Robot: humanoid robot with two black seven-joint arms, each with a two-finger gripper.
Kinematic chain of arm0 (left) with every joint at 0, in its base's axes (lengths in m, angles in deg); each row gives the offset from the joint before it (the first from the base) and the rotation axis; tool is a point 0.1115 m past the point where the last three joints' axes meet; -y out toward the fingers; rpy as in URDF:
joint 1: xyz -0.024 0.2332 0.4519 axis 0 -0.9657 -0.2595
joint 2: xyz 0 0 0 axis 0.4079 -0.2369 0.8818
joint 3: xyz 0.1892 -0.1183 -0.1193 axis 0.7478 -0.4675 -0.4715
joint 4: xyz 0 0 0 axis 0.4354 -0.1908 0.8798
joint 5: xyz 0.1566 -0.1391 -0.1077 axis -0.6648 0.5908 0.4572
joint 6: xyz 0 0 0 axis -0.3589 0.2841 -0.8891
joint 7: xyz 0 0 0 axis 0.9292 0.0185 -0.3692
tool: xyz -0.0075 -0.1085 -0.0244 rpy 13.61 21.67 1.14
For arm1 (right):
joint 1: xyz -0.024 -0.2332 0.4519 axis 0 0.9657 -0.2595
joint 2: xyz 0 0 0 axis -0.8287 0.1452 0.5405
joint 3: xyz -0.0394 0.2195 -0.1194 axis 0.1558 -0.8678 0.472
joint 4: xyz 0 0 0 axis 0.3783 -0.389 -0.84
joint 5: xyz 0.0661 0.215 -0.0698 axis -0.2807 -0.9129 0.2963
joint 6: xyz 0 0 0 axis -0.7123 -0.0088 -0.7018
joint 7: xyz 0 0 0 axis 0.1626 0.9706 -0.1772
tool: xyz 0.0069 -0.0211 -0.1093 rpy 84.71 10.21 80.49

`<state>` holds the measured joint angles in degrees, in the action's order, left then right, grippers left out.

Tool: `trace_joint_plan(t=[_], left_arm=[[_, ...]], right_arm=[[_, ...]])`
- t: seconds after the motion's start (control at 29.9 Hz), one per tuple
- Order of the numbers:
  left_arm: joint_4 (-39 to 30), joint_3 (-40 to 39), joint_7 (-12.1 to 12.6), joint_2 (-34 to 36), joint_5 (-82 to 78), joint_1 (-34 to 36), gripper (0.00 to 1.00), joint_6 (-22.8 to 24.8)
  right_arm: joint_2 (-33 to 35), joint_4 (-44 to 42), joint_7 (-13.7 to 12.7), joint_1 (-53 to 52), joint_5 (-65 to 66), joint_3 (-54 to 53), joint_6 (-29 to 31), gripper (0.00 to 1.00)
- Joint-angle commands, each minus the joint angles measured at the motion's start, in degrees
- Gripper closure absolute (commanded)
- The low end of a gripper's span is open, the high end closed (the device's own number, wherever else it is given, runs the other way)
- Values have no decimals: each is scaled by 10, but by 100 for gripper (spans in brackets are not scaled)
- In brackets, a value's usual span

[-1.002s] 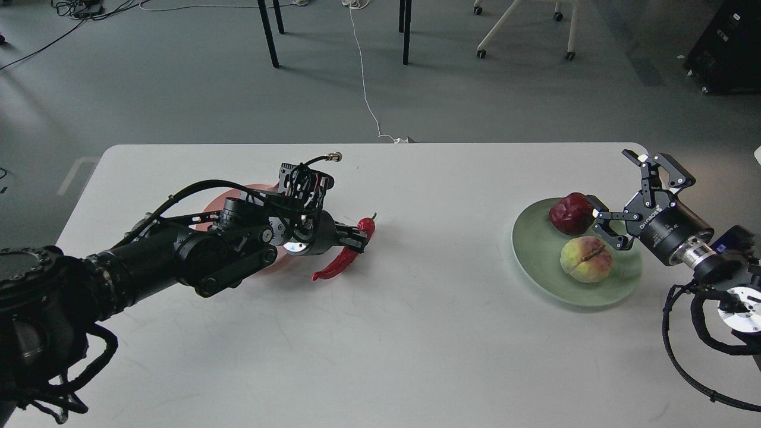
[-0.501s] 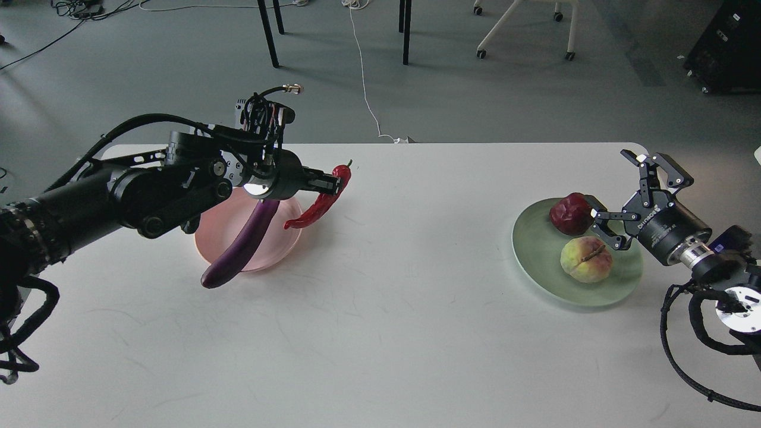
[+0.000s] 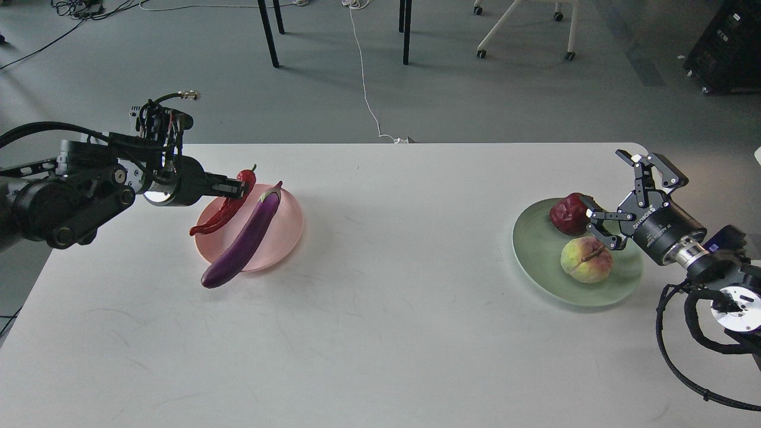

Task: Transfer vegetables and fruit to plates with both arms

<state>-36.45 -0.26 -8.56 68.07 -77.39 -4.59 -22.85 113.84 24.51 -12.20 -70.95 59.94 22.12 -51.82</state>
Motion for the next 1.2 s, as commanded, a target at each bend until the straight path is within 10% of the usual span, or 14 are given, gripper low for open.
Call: trace_joint_plan(t=[0.0,0.07,0.13,0.43,0.63,0.94,1.17], left_arm=[[5,0,-4,1,2,-5,70,0],[5,-1,-4,-1,6,-5,46,0],[5,-1,-5,0,7,-4,0,0],[-2,-44,-27,0,79,-2,0,-3],[-60,-162,-91,-9,387,-73,0,-49],[-156,-346,-85,-87,501,-216,0,-159],[-152,-456,-83,-176,495,-335,0,-184]], right_arm=[[0,0,0,0,-1,0,0,3],[0,0,0,0,0,0,0,3],[0,0,0,-1,0,0,0,3],[0,1,0,-15,20,3,-2,3],[-3,12,0,-85,20,10,-27,3],[-57,91,0,-155,1,46,-195,1],[-79,84,0,-106,7,42,-207,1]])
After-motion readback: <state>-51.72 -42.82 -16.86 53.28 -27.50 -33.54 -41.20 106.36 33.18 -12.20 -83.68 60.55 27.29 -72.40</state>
